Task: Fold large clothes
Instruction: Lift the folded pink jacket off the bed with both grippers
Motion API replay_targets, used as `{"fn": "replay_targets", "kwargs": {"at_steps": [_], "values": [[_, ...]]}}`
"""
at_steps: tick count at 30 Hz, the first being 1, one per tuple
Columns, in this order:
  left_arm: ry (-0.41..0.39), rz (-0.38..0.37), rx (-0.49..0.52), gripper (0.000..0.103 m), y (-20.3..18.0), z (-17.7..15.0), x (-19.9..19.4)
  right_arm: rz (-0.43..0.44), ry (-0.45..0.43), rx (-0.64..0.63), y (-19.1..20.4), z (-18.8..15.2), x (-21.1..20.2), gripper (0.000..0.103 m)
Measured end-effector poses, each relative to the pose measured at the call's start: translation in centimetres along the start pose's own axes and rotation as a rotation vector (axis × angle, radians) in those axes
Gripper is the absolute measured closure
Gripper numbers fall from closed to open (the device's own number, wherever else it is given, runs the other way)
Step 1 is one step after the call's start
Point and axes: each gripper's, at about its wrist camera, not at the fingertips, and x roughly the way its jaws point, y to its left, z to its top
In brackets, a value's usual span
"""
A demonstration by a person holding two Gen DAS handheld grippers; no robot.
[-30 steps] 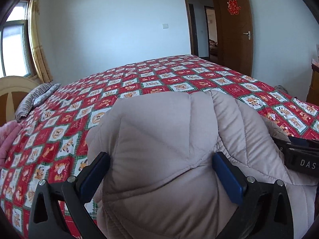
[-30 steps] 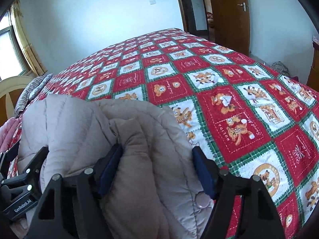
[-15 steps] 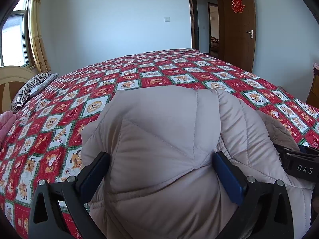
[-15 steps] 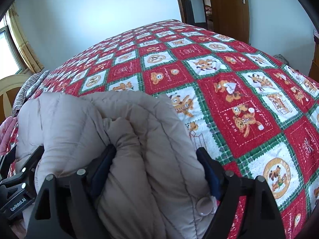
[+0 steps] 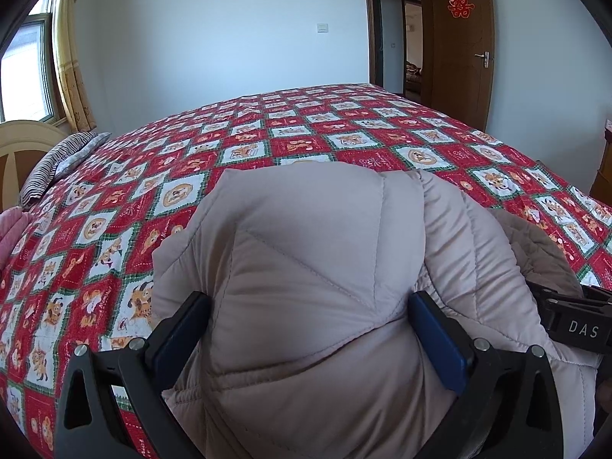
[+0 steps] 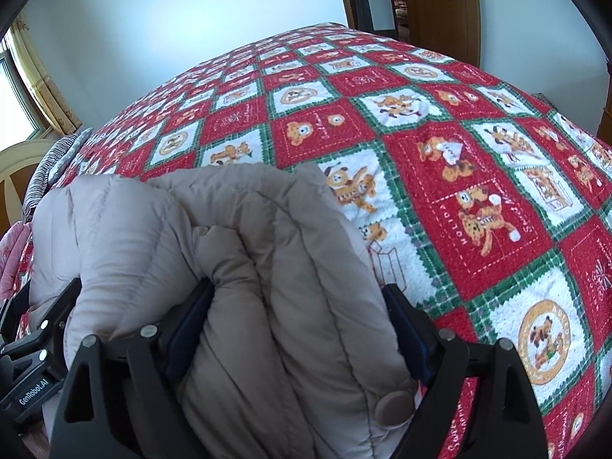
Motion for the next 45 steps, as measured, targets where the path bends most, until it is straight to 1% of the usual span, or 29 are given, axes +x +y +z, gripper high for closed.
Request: {"fn": "replay_targets", "kwargs": {"at_steps": [4,7,9,14,16,18,24,27,31,35,36,37,38,39,40,41,42,43,44,45], "values": [[0.0,0.018,0.007,0.001,-0.1,0.0,-0.4,-0.003,-0.001,-0.009,0.1,-0.1,0.1,0.014],[0.018,0.027,-0.008,0.001,0.5,-0.3,-1.4,0.009,0.003,-0.015,0.0,-0.1,0.2,0.013],[0.027,0.006,-0.053,0.001,1.8,-0.9,-2.6,0.016,0.005,-0.014,-0.1,-0.1,0.2,0.013],[0.042,-0.093,-0.216,0.001,5.6,-3.3,-4.9,0.033,0.005,-0.007,-0.3,-0.1,0.2,0.012],[0.067,-0.15,-0.283,0.001,6.4,-4.6,-4.7,0.042,0.007,-0.004,-0.4,-0.1,0.1,0.011],[0.082,-0.186,-0.332,0.001,6.8,-5.3,-4.0,0.044,0.009,-0.007,-0.3,-0.1,0.2,0.011],[0.128,-0.213,-0.341,0.0,6.3,-5.4,-2.2,0.055,0.034,-0.013,-0.4,0.1,0.5,0.01],[0.155,-0.244,-0.346,0.001,6.2,-5.4,-1.6,0.068,0.035,-0.013,-0.5,0.0,0.6,0.01],[0.162,-0.264,-0.352,0.001,6.3,-5.6,-1.5,0.103,0.03,-0.024,-0.5,-0.1,0.4,0.02],[0.153,-0.245,-0.327,0.001,5.9,-5.5,-1.8,0.174,0.028,-0.032,-0.6,-0.3,0.1,0.039],[0.147,-0.238,-0.317,0.005,5.8,-5.4,-1.8,0.188,0.028,-0.033,-0.6,-0.3,0.1,0.04],[0.135,-0.234,-0.3,0.008,5.5,-5.4,-2.2,0.199,0.027,-0.032,-0.7,-0.4,0.0,0.044],[0.123,-0.225,-0.283,0.012,5.3,-5.4,-2.4,0.226,0.025,-0.029,-0.8,-0.4,-0.1,0.052],[0.112,-0.215,-0.268,0.018,4.9,-5.3,-2.8,0.253,0.021,-0.026,-0.9,-0.5,-0.2,0.055],[0.102,-0.215,-0.255,0.022,4.6,-5.3,-3.2,0.272,0.019,-0.019,-1.1,-0.6,-0.3,0.059],[0.093,-0.214,-0.243,0.03,4.4,-5.2,-3.6,0.285,0.015,-0.017,-1.1,-0.7,-0.4,0.064],[0.084,-0.209,-0.23,0.037,4.2,-5.2,-4.0,0.295,0.007,-0.021,-1.1,-0.7,-0.7,0.066],[0.073,-0.204,-0.216,0.04,4.0,-5.1,-4.5,0.309,-0.008,-0.027,-1.1,-0.9,-1.1,0.069],[0.057,-0.199,-0.203,0.047,3.9,-5.0,-5.0,0.317,-0.02,-0.03,-1.1,-0.9,-1.5,0.073],[0.04,-0.193,-0.192,0.052,3.8,-5.0,-5.6,0.324,-0.037,-0.037,-1.0,-1.0,-2.0,0.074]]}}
